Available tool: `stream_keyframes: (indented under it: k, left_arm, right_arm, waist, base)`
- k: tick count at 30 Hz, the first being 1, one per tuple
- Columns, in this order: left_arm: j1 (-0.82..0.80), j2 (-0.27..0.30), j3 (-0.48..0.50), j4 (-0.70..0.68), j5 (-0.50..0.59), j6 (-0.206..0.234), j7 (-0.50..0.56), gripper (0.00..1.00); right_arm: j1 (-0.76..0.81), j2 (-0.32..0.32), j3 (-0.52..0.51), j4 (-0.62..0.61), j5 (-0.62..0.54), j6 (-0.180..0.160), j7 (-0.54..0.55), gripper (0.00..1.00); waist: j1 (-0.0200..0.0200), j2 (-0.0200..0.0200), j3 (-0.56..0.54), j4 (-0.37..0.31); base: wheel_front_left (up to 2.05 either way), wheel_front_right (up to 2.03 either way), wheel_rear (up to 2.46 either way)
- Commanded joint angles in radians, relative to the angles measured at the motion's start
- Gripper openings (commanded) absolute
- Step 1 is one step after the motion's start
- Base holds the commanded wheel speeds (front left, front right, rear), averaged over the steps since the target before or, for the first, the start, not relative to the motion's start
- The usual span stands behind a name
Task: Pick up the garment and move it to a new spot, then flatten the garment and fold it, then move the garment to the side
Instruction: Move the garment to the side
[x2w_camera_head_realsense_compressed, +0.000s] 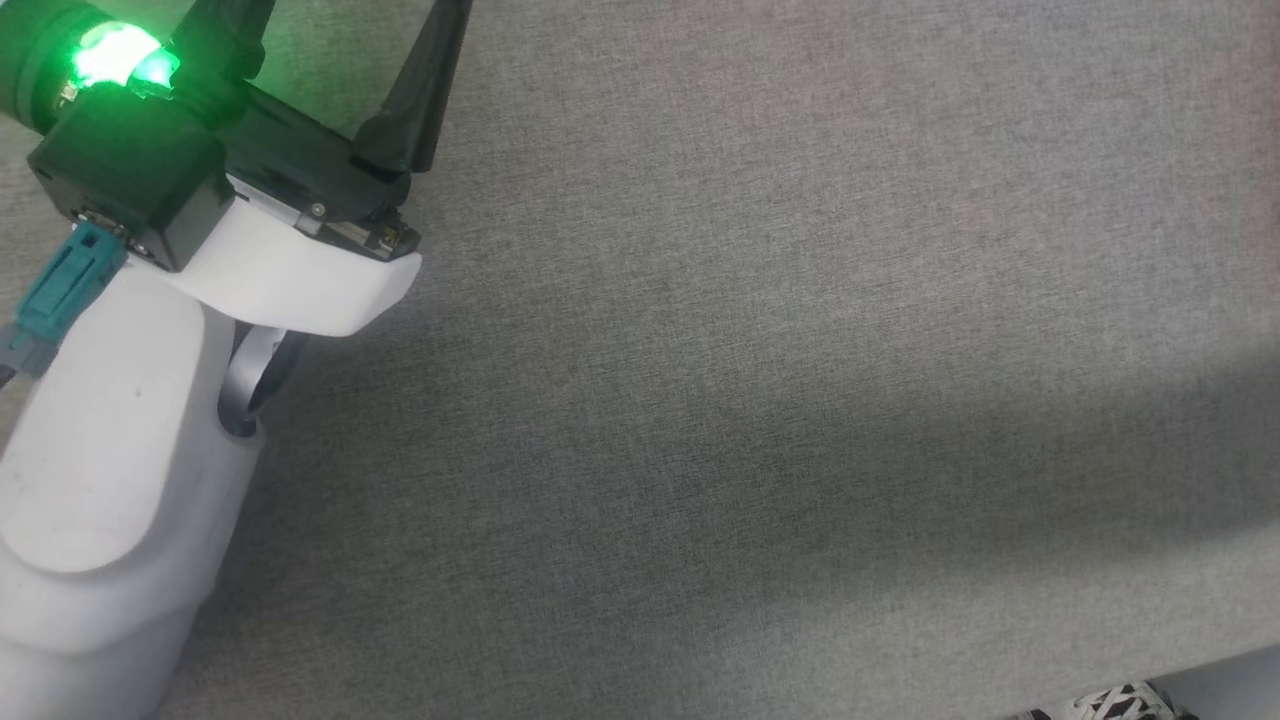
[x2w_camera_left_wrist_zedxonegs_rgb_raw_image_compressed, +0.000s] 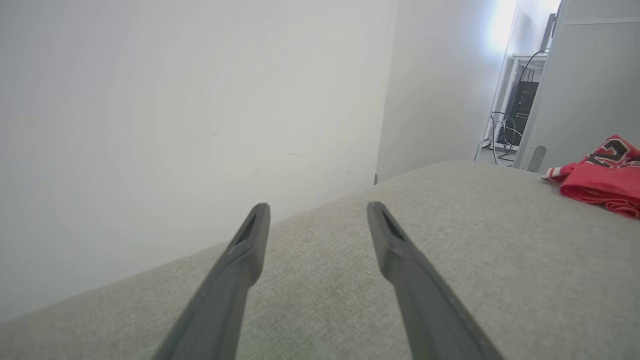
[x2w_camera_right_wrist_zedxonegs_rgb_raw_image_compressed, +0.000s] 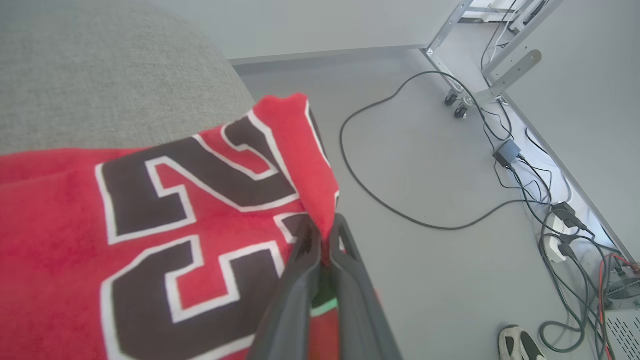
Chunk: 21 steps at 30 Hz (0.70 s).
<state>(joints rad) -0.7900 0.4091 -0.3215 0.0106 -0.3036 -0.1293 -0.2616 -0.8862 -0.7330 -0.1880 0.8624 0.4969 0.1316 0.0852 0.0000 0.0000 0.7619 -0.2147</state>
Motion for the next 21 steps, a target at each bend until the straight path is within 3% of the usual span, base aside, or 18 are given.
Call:
stream_keyframes:
  k: [1, 6, 7, 9, 21]
  left_arm:
    - [-0.014, 0.004, -0.006, 0.007, 0.004, -0.002, -0.004, 1.00]
    - [-0.006, 0.004, -0.005, 0.016, -0.003, -0.002, -0.004, 1.00]
    - [0.001, 0.003, -0.004, 0.016, -0.005, -0.002, -0.004, 1.00]
    - [0.015, -0.003, 0.000, 0.018, -0.008, -0.002, -0.004, 1.00]
    - [0.233, -0.104, 0.093, 0.078, -0.029, -0.002, -0.004, 1.00]
  right_arm:
    - [-0.027, 0.011, 0.007, 0.027, -0.017, -0.002, -0.021, 0.00]
    - [-0.082, 0.026, 0.038, 0.113, -0.047, -0.002, -0.069, 0.00]
    - [-0.088, 0.024, 0.045, 0.127, -0.052, -0.002, -0.080, 0.19]
    - [-0.098, 0.018, 0.052, 0.157, -0.059, -0.002, -0.097, 1.00]
    - [-0.025, 0.044, 0.235, 0.149, -0.086, -0.002, -0.157, 1.00]
  waist:
    - [0.0000, 0.0000, 0.003, -0.004]
    - [0.0000, 0.0000, -0.006, -0.001]
    - [0.0000, 0.0000, -0.010, 0.001]
    - [0.0000, 0.0000, -0.022, 0.008]
    - [0.0000, 0.0000, -0.252, 0.077]
  base:
    - [0.00, 0.00, 0.00]
    - [0.00, 0.00, 0.00]
    - [0.00, 0.00, 0.00]
    - [0.00, 0.00, 0.00]
    - [0.00, 0.00, 0.00]
